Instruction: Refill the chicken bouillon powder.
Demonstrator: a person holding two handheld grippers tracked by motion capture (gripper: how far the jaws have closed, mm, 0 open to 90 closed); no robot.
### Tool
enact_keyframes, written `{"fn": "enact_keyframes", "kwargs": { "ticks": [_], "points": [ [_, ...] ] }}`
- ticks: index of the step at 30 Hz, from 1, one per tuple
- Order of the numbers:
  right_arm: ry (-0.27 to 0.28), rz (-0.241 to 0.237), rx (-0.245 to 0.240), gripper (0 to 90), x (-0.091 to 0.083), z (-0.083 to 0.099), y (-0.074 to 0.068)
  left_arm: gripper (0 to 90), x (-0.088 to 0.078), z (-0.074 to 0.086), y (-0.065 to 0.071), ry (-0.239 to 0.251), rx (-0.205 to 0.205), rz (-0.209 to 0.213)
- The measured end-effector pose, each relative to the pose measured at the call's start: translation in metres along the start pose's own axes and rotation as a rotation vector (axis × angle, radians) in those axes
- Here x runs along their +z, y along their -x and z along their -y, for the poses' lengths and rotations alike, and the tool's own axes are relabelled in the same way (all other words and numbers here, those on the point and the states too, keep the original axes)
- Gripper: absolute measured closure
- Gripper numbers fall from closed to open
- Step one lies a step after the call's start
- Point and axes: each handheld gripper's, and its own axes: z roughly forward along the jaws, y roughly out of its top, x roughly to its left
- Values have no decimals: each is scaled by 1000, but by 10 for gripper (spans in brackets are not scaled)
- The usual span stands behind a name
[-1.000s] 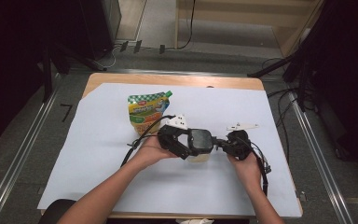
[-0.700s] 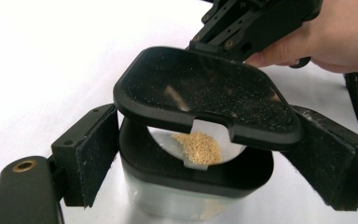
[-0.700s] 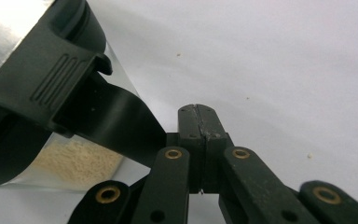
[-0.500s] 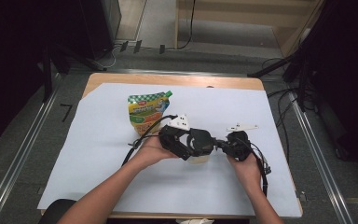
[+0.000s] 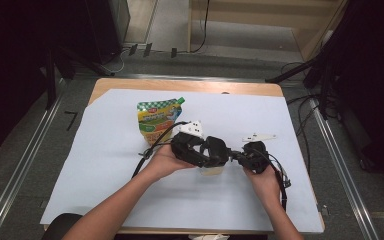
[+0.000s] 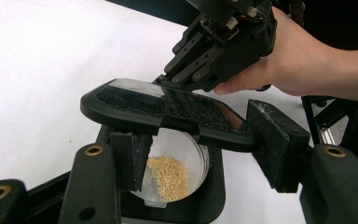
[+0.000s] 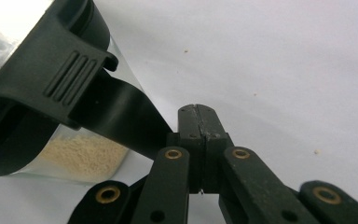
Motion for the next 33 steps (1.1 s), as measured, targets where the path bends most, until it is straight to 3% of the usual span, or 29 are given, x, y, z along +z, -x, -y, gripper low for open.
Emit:
{"fn": "enact_keyframes", "kwargs": {
  "ticks": [9, 16, 33],
  "points": [
    [3, -2, -13, 900, -1, 0, 0, 484, -1, -8, 3, -50, 3, 1],
    [3, -1, -18, 900, -2, 1, -1, 542, -2, -13, 8, -55, 1, 12],
    [1, -14, -29, 900, -5, 3, -8, 778, -1, -31, 14, -77, 37, 81]
  ]
}}
